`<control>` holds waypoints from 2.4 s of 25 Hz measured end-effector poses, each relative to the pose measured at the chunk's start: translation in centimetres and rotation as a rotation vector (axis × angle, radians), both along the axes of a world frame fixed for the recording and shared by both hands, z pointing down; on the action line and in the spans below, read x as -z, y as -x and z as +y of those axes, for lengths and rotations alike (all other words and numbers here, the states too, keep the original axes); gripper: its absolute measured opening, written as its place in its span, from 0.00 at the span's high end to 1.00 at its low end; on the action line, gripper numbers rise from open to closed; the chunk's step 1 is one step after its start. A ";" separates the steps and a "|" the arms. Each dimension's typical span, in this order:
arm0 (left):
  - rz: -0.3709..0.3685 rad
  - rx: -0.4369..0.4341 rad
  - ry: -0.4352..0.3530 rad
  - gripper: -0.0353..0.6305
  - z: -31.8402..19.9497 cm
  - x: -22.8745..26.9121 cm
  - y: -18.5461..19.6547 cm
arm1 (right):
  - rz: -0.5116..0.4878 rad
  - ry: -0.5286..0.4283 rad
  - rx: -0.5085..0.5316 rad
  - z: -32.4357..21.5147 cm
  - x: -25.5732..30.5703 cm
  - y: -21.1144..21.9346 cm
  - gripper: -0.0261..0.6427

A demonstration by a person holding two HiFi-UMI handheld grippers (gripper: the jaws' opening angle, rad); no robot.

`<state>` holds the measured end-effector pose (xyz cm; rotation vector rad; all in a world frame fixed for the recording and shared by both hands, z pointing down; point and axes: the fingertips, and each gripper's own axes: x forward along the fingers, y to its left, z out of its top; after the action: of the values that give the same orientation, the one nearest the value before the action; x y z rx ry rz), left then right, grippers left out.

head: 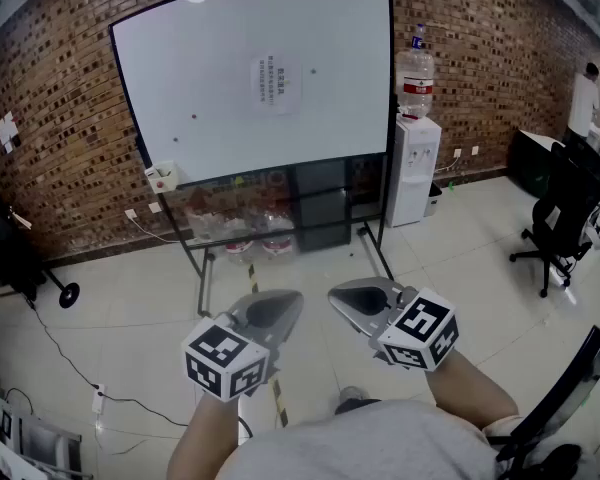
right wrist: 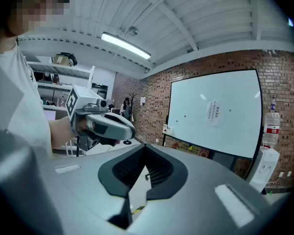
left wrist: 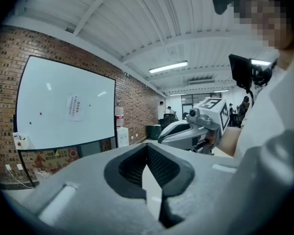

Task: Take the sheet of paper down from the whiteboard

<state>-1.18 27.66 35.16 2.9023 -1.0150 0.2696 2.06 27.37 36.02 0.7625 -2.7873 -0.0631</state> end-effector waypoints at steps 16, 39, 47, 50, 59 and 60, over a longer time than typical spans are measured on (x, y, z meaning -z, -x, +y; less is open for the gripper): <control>-0.028 0.056 0.088 0.94 -25.8 -3.8 -1.5 | -0.029 0.062 0.079 -25.7 -3.2 -1.1 0.96; -0.027 0.114 0.006 0.94 -57.3 -1.7 0.7 | -0.019 -0.058 0.066 -58.0 -0.6 -0.1 0.96; -0.021 0.076 0.006 0.94 -65.5 -1.0 3.0 | -0.014 -0.050 0.030 -65.8 -0.2 2.3 0.96; -0.023 0.060 0.008 0.94 -68.3 -0.5 3.9 | -0.016 -0.049 0.016 -68.6 0.3 3.2 0.96; -0.038 0.066 0.010 0.94 -74.2 1.5 6.9 | -0.027 -0.056 -0.009 -74.0 2.1 4.5 0.96; -0.042 0.077 0.011 0.94 -74.8 1.5 7.4 | -0.027 -0.056 -0.009 -74.4 2.1 4.7 0.96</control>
<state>-8.61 -47.12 33.70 2.8514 -1.1241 0.3321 -2.62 -47.08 33.88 0.7952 -2.8181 -0.1305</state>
